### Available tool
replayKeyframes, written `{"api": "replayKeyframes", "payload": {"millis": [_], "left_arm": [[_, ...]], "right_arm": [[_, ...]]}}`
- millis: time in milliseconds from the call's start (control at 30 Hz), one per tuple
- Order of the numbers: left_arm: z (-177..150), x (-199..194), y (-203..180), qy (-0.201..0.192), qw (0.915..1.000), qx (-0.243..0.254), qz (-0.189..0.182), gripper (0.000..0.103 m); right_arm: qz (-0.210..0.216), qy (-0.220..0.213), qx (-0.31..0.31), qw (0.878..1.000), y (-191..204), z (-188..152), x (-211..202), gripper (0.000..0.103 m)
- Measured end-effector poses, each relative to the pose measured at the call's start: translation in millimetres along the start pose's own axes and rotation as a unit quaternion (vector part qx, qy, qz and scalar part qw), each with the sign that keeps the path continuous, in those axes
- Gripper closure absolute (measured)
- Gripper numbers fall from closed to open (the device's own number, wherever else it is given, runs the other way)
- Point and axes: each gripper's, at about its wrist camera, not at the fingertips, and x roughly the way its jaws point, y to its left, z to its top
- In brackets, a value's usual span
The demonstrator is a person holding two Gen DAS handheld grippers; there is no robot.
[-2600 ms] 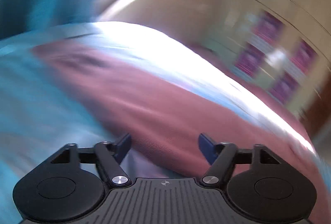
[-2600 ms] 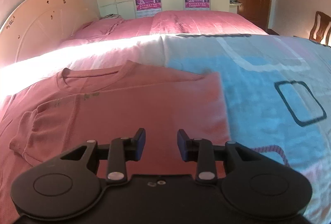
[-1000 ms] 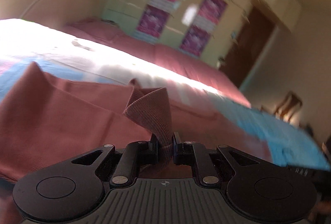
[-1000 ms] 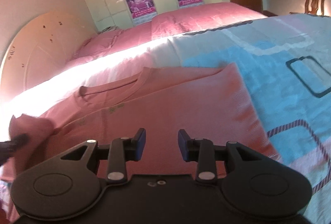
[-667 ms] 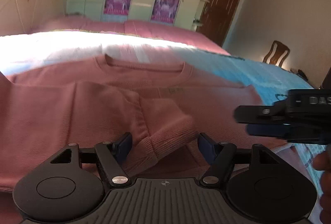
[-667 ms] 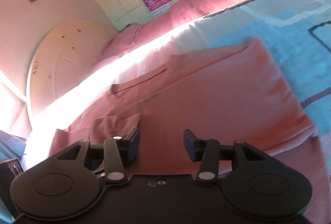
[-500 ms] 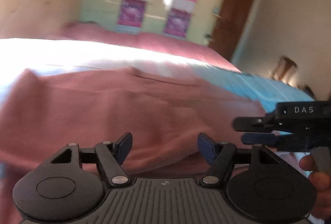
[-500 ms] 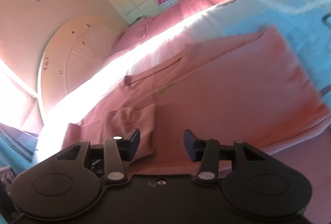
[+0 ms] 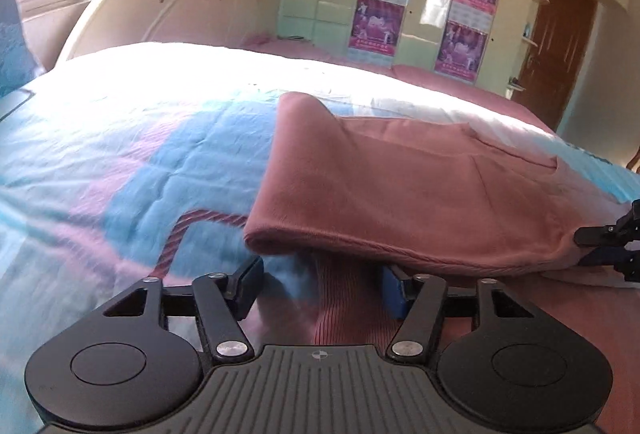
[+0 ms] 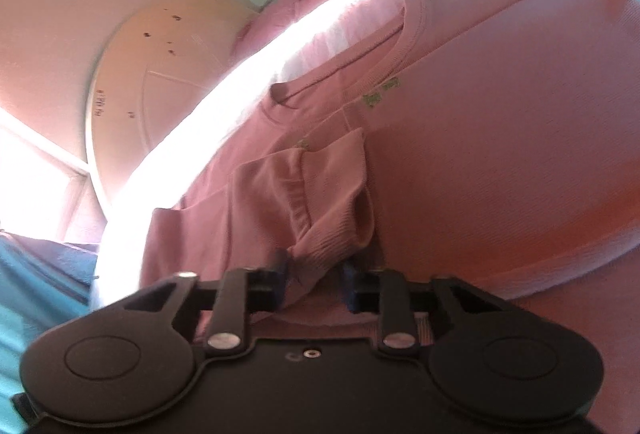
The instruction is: Fold small clothes
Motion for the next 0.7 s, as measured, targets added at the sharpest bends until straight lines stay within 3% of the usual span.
{"api": "replayKeyframes", "payload": {"millis": [67,100,167,233,367,433,700], "left_arm": [[0.8,5.0,-1.3,0.000,0.9998,0.019,0.004,0.047],[0.8,3.2,-2.0,0.001,0.9996,0.029,0.006,0.048],[2.0,7.7,-3.6,0.000,0.9993,0.036,0.010,0.060],[4.1,7.6,3.0,0.000,0.9997,0.023,0.008,0.072],[9.0,10.9,8.9,0.005,0.9996,0.028,-0.010,0.088],[9.5,10.8,8.3,0.006,0.9993,0.033,-0.015,0.092],[12.3,9.9,5.9,0.008,0.9994,0.029,-0.020,0.093]], "right_arm": [[-0.016,-0.006,-0.013,1.000,5.9,-0.5,3.4,0.096],[-0.025,-0.011,-0.028,0.999,11.4,-0.3,3.3,0.096],[-0.042,-0.023,-0.076,0.996,26.4,-0.5,-4.4,0.097],[-0.046,-0.062,-0.128,0.989,45.4,0.9,-27.6,0.097],[-0.095,-0.137,-0.125,0.978,36.9,12.4,-72.3,0.097],[-0.122,-0.124,-0.120,0.977,19.5,17.6,-74.9,0.097],[-0.128,-0.114,-0.114,0.979,-1.1,8.4,-82.9,0.097]]}}
